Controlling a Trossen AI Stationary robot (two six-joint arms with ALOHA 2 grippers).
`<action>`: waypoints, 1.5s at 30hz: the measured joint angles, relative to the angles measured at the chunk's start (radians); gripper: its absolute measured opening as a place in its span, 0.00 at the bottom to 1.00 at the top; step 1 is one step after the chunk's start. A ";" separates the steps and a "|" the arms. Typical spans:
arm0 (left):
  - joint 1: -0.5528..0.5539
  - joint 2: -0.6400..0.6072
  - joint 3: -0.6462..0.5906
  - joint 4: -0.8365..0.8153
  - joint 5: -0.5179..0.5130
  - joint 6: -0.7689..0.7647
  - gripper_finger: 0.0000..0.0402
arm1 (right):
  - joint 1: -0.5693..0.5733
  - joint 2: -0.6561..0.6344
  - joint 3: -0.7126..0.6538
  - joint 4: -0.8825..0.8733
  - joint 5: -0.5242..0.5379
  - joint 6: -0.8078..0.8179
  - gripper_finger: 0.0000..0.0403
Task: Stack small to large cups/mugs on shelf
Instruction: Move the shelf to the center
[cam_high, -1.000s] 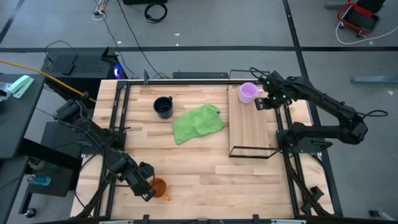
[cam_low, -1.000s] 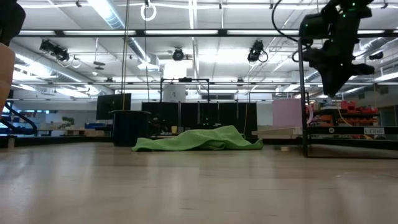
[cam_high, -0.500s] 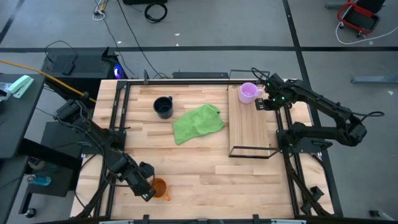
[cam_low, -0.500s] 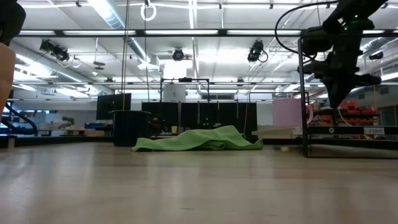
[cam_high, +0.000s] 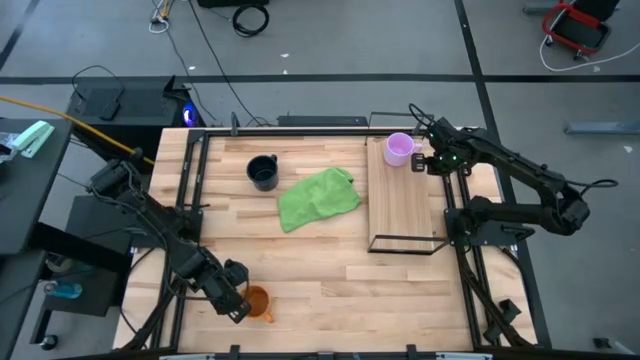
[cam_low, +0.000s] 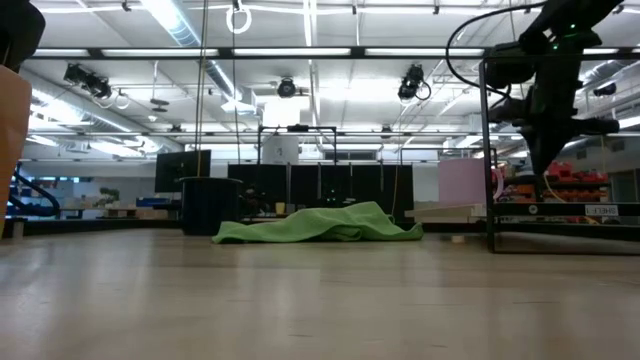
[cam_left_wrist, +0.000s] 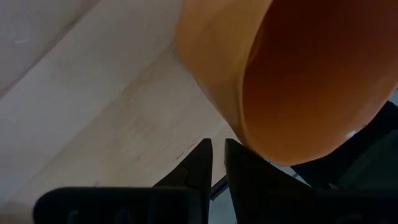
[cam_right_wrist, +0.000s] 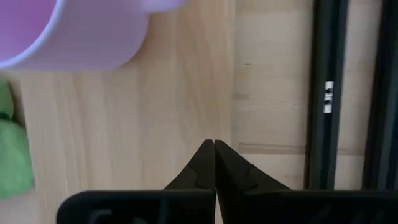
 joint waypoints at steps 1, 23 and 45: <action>0.000 0.000 0.000 0.000 0.000 0.000 0.13 | 0.000 0.000 0.000 0.000 0.009 0.014 0.01; 0.000 0.000 0.000 0.000 -0.002 0.026 0.13 | 0.114 0.069 0.006 0.009 0.033 0.121 0.00; 0.001 0.000 0.000 0.001 -0.022 0.025 0.13 | 0.156 0.043 0.101 0.116 0.131 0.152 0.00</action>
